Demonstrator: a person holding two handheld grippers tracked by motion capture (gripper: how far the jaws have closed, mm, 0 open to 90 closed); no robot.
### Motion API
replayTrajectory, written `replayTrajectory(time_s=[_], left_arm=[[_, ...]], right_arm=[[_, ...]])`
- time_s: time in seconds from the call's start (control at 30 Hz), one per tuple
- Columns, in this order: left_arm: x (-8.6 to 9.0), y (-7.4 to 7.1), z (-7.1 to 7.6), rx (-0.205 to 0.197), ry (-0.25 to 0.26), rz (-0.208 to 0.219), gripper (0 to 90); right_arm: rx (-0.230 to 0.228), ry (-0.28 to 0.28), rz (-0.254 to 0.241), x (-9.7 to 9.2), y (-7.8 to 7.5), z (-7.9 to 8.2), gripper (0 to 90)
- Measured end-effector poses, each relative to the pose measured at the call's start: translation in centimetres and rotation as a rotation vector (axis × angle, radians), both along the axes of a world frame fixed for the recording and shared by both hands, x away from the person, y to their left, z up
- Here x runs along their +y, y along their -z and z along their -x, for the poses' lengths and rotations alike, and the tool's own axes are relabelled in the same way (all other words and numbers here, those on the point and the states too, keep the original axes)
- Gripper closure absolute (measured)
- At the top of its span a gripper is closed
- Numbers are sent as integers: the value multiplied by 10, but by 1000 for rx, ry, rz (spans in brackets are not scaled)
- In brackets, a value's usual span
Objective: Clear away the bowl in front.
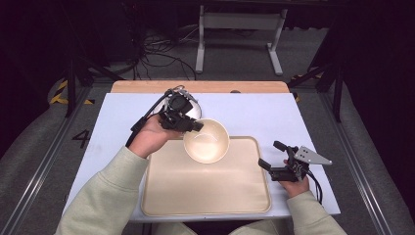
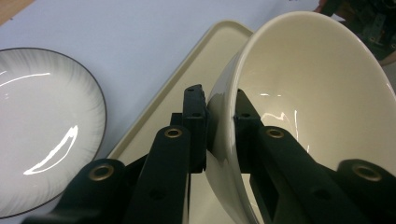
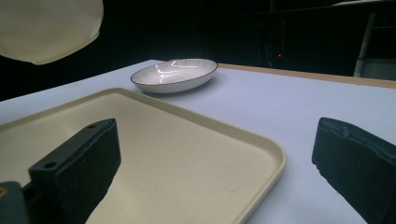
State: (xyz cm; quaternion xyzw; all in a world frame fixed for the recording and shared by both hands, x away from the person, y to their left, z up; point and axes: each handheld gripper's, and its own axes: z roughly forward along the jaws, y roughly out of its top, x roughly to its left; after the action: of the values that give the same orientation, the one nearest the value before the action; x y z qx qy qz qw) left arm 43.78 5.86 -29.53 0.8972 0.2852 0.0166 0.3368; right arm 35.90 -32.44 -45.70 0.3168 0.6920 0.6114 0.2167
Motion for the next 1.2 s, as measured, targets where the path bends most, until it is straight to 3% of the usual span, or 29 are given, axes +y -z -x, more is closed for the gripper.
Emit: replayTrajectory(time_s=[0.13, 0.53, 1.2], left_arm=[[-5, 3, 2, 3, 42, -39, 811], [-16, 15, 5, 35, 102, -111, 812], [-31, 37, 7, 57, 137, -221, 812]], right_arm=[[0, 0, 0, 0, 0, 0, 15], [1, -2, -1, 0, 0, 0, 15], [5, -5, -1, 0, 0, 0, 16]])
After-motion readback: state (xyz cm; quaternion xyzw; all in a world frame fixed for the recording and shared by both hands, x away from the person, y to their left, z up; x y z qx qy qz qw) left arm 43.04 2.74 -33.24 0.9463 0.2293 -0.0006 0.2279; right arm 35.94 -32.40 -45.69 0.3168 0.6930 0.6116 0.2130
